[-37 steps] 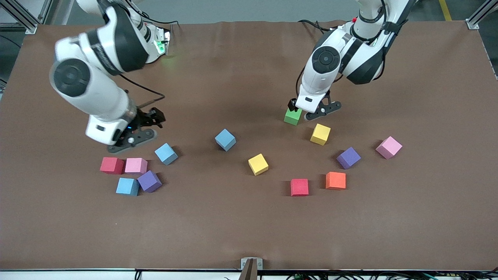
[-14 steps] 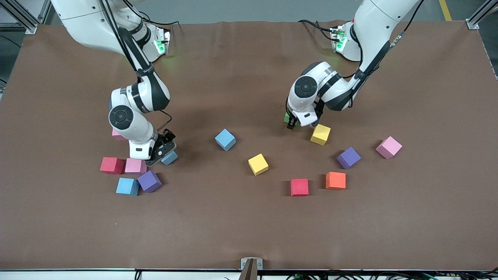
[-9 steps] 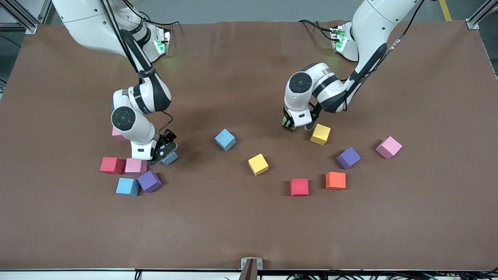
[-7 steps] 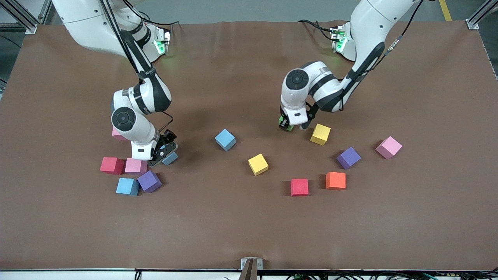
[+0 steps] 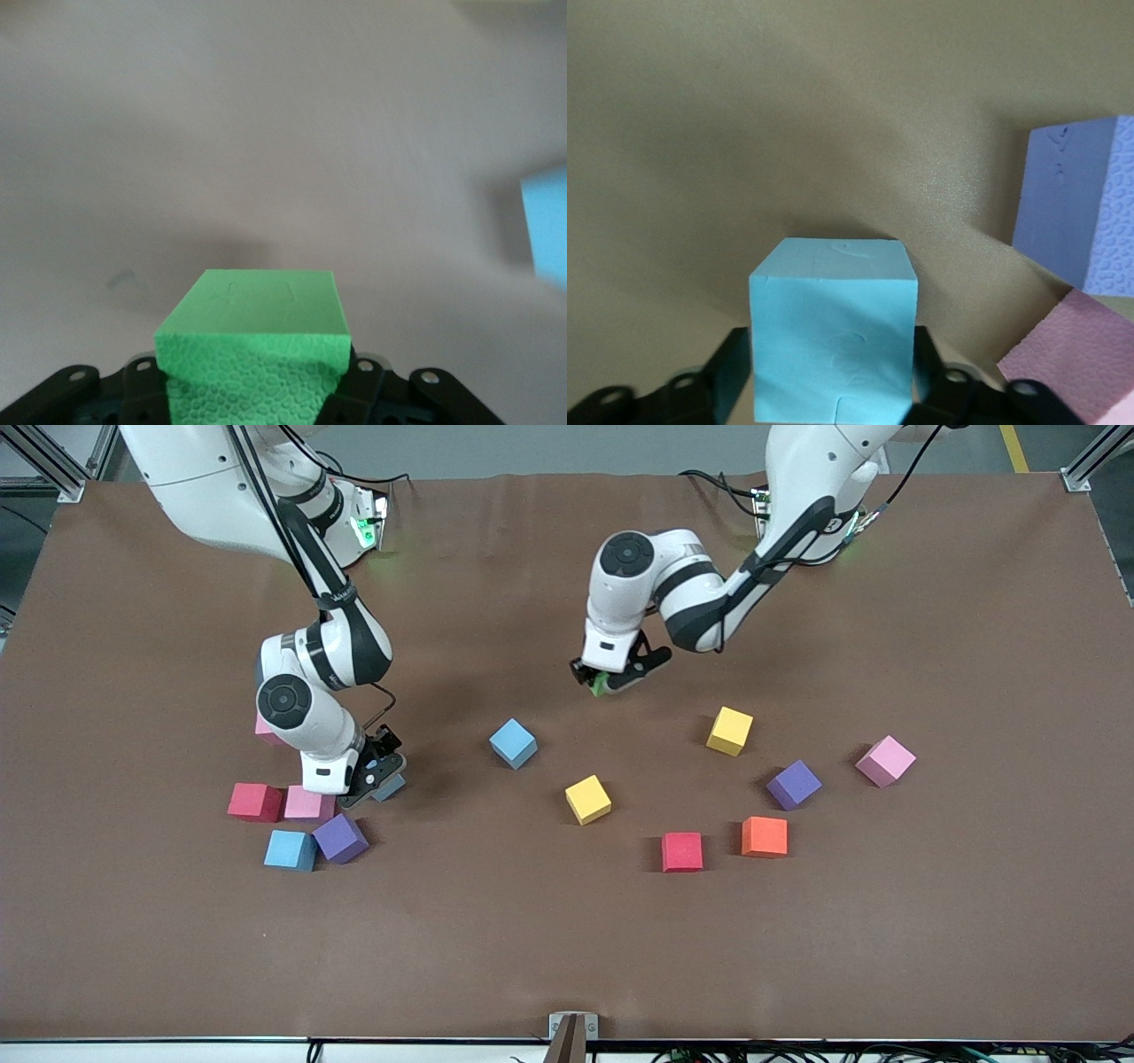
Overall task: Arrange 11 blocks into digit 3
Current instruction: 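Lift the green block with the left gripper while the right gripper lifts blue, then lower the light blue block onto the table center with the right gripper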
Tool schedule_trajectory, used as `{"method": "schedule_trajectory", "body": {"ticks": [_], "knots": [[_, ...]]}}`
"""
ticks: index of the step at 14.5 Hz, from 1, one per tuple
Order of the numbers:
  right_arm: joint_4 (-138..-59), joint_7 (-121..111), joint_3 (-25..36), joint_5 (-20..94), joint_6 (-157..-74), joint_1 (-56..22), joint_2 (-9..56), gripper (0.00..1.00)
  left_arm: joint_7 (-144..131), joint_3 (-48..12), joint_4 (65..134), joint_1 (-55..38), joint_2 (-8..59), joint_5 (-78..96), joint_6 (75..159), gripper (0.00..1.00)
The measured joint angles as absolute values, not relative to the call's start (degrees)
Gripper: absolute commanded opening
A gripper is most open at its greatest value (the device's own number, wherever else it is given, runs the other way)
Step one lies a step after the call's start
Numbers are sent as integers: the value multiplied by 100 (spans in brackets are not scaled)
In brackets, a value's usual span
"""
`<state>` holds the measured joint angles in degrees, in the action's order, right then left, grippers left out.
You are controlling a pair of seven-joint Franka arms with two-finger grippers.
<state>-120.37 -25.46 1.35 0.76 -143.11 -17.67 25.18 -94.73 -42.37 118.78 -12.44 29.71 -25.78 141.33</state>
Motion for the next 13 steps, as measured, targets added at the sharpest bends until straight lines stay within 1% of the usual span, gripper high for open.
{"method": "schedule_trajectory", "body": {"ticks": [1,4,5,10,13], "knots": [[-12020,-2546,136,76,-14303,-1764,2524,38,-9237,-4239,11857,-1388,3036,-2578,14133,24],[-11977,-2546,136,76,-14280,-1764,2539,36,-8762,-4241,11825,-1702,3149,-2578,14133,25],[-11974,-2553,135,76,-14275,-1765,2540,34,-8677,-4239,11820,-1803,3170,-2593,14133,25],[-11873,-3423,101,76,-14045,-1904,2446,33,-8548,-4235,11817,-2003,3377,-3338,14125,25],[-12007,-3628,73,76,-13900,-2286,2169,31,-8547,-4229,11676,-2003,3716,-3580,14136,26]]}}
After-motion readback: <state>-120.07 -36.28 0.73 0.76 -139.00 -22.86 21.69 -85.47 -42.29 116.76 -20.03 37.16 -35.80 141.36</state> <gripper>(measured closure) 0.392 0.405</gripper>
